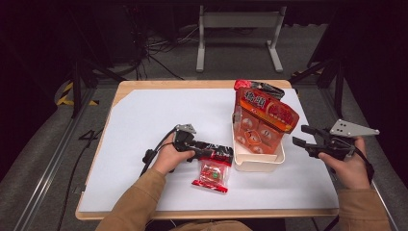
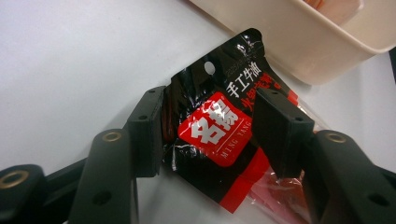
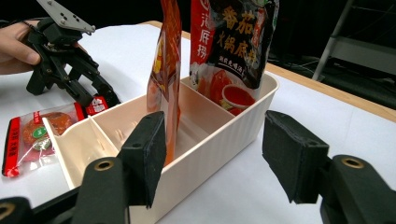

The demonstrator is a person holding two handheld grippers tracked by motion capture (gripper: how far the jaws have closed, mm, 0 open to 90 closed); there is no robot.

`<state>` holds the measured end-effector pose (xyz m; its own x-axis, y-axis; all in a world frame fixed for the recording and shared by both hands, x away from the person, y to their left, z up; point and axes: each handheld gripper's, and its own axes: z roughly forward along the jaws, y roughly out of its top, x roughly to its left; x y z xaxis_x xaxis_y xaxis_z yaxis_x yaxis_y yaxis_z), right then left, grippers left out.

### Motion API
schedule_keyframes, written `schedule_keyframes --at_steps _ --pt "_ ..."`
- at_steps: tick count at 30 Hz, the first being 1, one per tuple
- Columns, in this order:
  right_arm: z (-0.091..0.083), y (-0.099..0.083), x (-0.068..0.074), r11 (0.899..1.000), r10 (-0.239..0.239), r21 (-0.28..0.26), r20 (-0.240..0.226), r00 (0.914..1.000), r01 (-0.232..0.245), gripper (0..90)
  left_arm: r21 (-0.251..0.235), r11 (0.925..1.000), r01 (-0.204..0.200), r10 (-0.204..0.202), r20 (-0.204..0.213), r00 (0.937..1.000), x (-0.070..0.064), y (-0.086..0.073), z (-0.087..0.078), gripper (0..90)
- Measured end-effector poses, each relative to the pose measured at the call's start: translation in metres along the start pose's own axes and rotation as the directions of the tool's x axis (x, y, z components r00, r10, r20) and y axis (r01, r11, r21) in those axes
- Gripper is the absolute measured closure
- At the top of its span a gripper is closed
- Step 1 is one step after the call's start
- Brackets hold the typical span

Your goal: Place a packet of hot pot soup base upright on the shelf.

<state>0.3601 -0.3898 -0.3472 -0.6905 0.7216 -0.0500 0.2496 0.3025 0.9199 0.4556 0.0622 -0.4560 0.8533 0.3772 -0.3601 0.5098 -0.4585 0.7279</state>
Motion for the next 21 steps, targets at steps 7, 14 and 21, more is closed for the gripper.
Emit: schedule_keyframes --at_steps 7,14,21 --pt "0.0001 -0.0002 -0.0001 1.000 0.002 -0.003 -0.001 1.0000 -0.002 40.3 -0.005 0.9998 0.019 -0.019 -0.018 0.9997 0.0007 -0.0002 -0.0002 61.5" --pt "0.0006 -0.0004 0.0000 1.000 0.001 -0.004 -0.004 1.0000 -0.001 40.3 0.002 0.9995 0.033 -0.033 -0.052 0.9981 0.0018 -0.0004 -0.0008 78.8" --pt "-0.0002 -0.0002 -0.0001 1.000 0.005 -0.008 -0.005 1.0000 -0.005 40.8 0.000 0.9999 0.014 -0.014 -0.070 0.9974 0.0003 -0.0004 -0.0016 89.3"
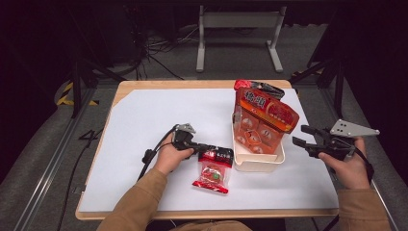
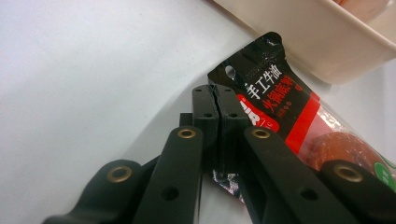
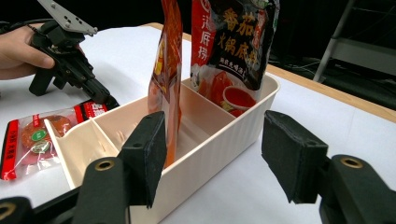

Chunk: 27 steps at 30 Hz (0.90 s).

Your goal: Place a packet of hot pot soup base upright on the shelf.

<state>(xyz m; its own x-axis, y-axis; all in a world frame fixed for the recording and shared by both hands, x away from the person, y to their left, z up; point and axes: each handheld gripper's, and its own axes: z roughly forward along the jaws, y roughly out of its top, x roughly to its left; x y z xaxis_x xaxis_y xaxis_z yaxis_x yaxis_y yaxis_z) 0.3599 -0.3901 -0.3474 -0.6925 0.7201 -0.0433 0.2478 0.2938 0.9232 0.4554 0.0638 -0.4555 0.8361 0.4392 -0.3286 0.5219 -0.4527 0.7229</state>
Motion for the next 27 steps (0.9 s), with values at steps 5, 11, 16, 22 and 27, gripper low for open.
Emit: schedule_keyframes --at_steps 5,11,16,22,27 --pt "-0.001 0.000 0.000 1.000 -0.001 -0.003 0.002 1.0000 0.001 41.0 -0.009 1.0000 -0.002 0.002 0.000 1.0000 -0.002 0.001 -0.002 89.9" --pt "-0.002 0.000 -0.002 1.000 0.000 -0.004 0.007 1.0000 0.000 41.5 -0.041 0.9992 0.000 0.000 0.014 0.9999 -0.006 0.005 -0.012 90.0" --pt "-0.003 0.000 -0.003 1.000 0.005 -0.006 0.010 0.9999 -0.005 41.6 -0.061 0.9979 -0.021 0.022 0.022 0.9995 -0.013 0.010 -0.024 90.0" --pt "-0.002 0.002 -0.001 1.000 0.001 -0.010 0.003 1.0000 -0.001 41.7 -0.060 0.9954 -0.075 0.075 0.001 0.9972 -0.025 0.019 -0.039 90.0" --pt "-0.002 0.002 -0.001 1.000 0.005 -0.014 0.008 1.0000 -0.005 42.2 -0.078 0.9931 -0.088 0.090 0.023 0.9957 -0.033 0.024 -0.051 90.0"
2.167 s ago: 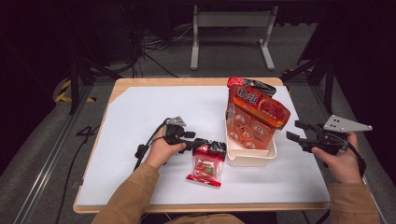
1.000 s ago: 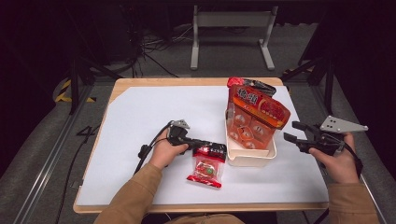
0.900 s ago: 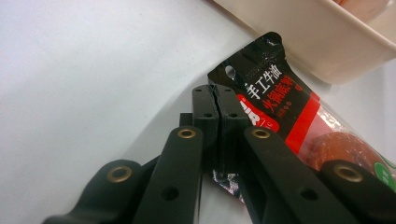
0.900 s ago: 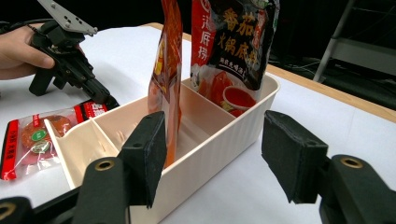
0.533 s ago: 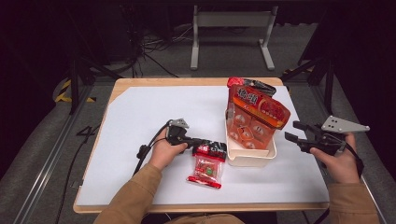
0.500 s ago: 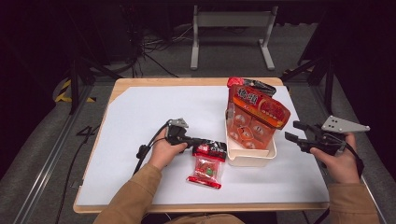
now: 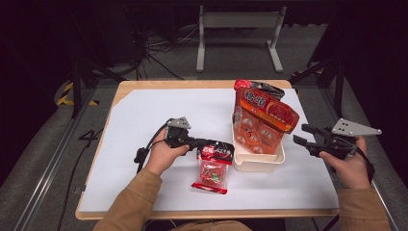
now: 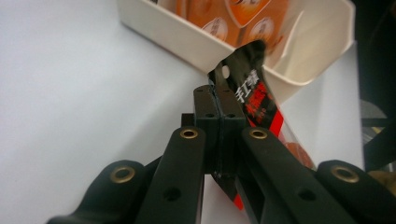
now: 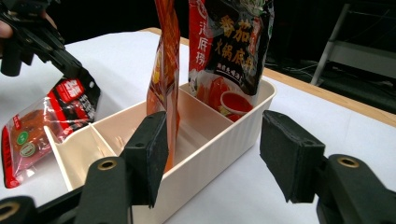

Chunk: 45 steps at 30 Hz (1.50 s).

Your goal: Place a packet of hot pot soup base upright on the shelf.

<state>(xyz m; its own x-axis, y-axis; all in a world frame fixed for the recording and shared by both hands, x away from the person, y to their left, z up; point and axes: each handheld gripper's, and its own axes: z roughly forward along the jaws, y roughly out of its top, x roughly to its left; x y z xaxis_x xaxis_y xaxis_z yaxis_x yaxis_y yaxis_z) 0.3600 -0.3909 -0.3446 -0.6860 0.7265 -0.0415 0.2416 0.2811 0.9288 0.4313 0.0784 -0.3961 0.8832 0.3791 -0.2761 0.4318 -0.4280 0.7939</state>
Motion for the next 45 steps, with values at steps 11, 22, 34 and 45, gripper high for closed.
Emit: schedule_keyframes --at_steps 11,22,34,45 --pt "-0.002 0.000 -0.002 1.000 0.010 -0.015 0.002 1.0000 -0.010 43.8 -0.059 0.9964 -0.060 0.062 0.035 0.9974 -0.022 0.011 -0.030 90.0" --pt "0.000 0.000 -0.003 1.000 0.017 -0.017 -0.007 0.9998 -0.017 44.2 -0.077 0.9871 -0.140 0.146 0.077 0.9863 -0.044 0.020 -0.049 90.0" --pt "0.002 -0.003 -0.004 0.999 0.032 -0.013 -0.020 0.9993 -0.032 44.8 -0.129 0.9767 -0.171 0.183 0.083 0.9796 -0.052 0.025 -0.066 90.0" --pt "0.005 -0.006 -0.006 0.999 0.042 -0.001 -0.017 0.9990 -0.042 45.4 -0.219 0.9589 -0.180 0.200 0.072 0.9771 -0.058 0.030 -0.076 90.0"
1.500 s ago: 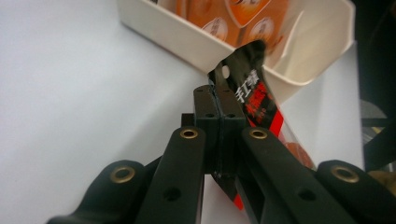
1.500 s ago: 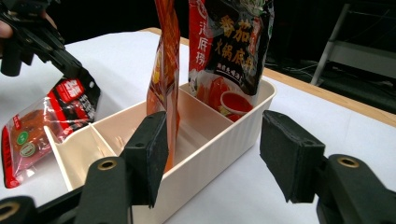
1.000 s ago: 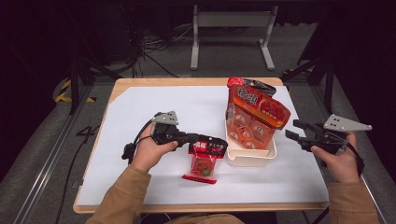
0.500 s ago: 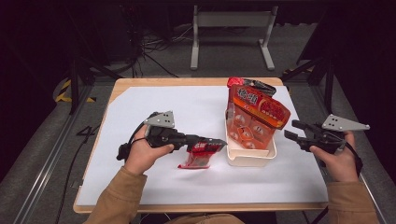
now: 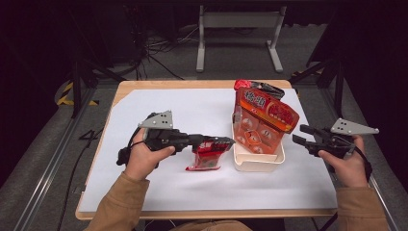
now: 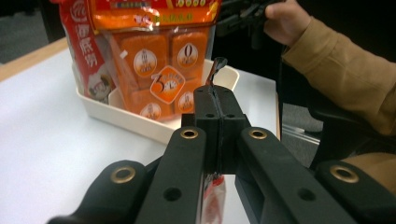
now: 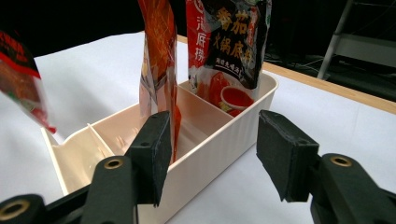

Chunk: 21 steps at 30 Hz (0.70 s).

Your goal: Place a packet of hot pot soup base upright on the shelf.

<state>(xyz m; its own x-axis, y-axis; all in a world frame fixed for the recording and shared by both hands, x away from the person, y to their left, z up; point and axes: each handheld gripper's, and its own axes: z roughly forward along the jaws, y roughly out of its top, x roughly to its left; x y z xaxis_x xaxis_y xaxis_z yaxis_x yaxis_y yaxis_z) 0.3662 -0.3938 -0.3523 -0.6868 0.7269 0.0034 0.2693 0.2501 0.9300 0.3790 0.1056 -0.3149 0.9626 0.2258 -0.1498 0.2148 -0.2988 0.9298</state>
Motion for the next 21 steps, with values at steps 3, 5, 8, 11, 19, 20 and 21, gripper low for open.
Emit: schedule_keyframes --at_steps 3,5,8,11,19,20,21 --pt "0.000 -0.001 -0.001 1.000 0.006 -0.001 -0.001 1.0000 -0.006 45.5 -0.019 0.9998 -0.011 0.011 -0.010 0.9999 0.000 0.003 -0.001 90.0" --pt "0.000 -0.002 -0.001 1.000 0.007 0.003 0.001 1.0000 -0.007 45.7 -0.035 0.9994 -0.009 0.009 -0.010 0.9999 0.000 0.004 -0.001 90.0" --pt "0.001 -0.004 -0.003 1.000 0.014 0.004 0.004 0.9999 -0.014 45.8 -0.054 0.9984 -0.018 0.018 -0.015 0.9997 0.000 0.007 -0.001 90.0" --pt "0.002 -0.005 -0.003 1.000 0.013 0.013 0.007 0.9999 -0.013 45.8 -0.064 0.9977 -0.024 0.022 -0.024 0.9995 -0.001 0.009 -0.002 90.0" --pt "0.003 -0.006 -0.004 1.000 0.013 0.025 0.009 0.9999 -0.013 46.4 -0.137 0.9898 -0.040 0.034 -0.045 0.9984 -0.001 0.016 -0.003 90.0" --pt "0.005 -0.007 -0.004 0.999 0.013 0.029 0.009 0.9999 -0.013 46.4 -0.143 0.9889 -0.040 0.034 -0.046 0.9983 -0.001 0.017 -0.002 90.0" --pt "0.005 -0.007 -0.004 0.999 0.013 0.029 0.009 0.9999 -0.013 46.4 -0.143 0.9889 -0.040 0.034 -0.046 0.9983 -0.001 0.017 -0.002 90.0"
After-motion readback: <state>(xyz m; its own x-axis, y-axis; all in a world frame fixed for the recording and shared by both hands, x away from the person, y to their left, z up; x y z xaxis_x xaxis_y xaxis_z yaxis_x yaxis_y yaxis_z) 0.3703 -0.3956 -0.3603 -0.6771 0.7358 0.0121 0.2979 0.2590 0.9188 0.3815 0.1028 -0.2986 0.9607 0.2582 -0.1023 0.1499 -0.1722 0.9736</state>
